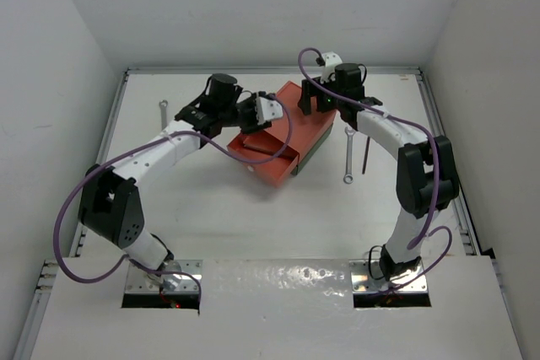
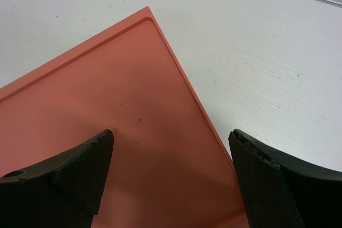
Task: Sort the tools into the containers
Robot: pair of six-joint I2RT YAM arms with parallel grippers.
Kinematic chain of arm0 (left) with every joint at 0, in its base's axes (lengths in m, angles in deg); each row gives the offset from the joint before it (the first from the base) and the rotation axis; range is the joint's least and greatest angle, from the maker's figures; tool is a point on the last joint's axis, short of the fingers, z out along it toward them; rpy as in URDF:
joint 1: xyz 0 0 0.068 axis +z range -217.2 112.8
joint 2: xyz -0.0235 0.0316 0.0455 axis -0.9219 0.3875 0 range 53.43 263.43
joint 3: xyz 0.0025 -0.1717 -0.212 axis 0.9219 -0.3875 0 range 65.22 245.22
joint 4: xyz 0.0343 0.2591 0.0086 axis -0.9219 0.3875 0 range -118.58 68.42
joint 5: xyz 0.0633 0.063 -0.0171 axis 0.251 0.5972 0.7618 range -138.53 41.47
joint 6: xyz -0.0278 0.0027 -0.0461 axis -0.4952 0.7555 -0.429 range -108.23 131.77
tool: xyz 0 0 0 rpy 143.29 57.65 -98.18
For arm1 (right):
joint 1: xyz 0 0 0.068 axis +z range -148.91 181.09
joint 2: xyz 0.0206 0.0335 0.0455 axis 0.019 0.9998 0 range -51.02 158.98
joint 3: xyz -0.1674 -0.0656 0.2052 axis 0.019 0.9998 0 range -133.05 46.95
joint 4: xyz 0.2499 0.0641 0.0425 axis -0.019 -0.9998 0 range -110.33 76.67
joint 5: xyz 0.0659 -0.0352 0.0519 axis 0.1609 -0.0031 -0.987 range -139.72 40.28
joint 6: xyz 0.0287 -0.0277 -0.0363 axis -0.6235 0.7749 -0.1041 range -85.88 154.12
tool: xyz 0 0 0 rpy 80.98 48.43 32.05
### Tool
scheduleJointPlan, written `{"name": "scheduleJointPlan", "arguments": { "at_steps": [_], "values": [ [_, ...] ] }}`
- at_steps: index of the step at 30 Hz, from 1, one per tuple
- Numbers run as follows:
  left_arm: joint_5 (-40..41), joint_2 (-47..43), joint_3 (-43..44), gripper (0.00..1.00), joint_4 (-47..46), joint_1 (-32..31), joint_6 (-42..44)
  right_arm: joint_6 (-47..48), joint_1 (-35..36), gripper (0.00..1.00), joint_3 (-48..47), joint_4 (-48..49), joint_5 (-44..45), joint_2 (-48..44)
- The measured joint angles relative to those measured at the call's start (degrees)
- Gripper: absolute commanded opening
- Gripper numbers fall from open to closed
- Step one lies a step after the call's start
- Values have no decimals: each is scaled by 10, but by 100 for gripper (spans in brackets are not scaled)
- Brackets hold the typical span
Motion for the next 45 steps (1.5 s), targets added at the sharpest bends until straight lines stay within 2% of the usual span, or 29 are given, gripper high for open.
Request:
{"name": "scheduleJointPlan", "arguments": {
  "at_steps": [5,8,9,11,14,16,18,22,27,37,40,43,45],
  "values": [
    [47,5,47,40,-50,-2,-119,10,-7,86,-65,-86,-2,4],
    [97,5,72,40,-74,-2,-190,0,-28,53,-123,-128,-4,-8],
    [118,4,78,41,-80,-2,-212,-17,-46,36,-127,-132,-9,-21],
    [155,0,82,42,-88,-2,-244,-49,-91,26,-118,-138,-9,-53],
    [224,-9,82,42,-84,-2,-284,-71,-168,41,-98,-162,49,-89],
    [264,-16,82,42,-78,-2,-302,-68,-185,52,-96,-184,85,-80],
    [296,-21,82,42,-70,-2,-313,-65,-180,56,-93,-202,94,-52],
    [337,-35,77,43,-60,-2,-326,-68,-162,57,-55,-221,95,18],
    [368,-68,55,43,-48,-2,-339,-78,-155,52,-7,-250,106,77],
    [377,-100,23,44,-47,-2,-350,-83,-157,49,41,-224,113,72],
    [373,-92,23,49,-38,-2,-368,-73,-157,48,41,-225,122,53],
    [357,-70,45,58,-20,-2,-403,-60,-156,50,41,-225,140,31],
    [323,-37,85,62,12,3,-431,-54,-160,56,40,-225,148,23]
  ]
}}
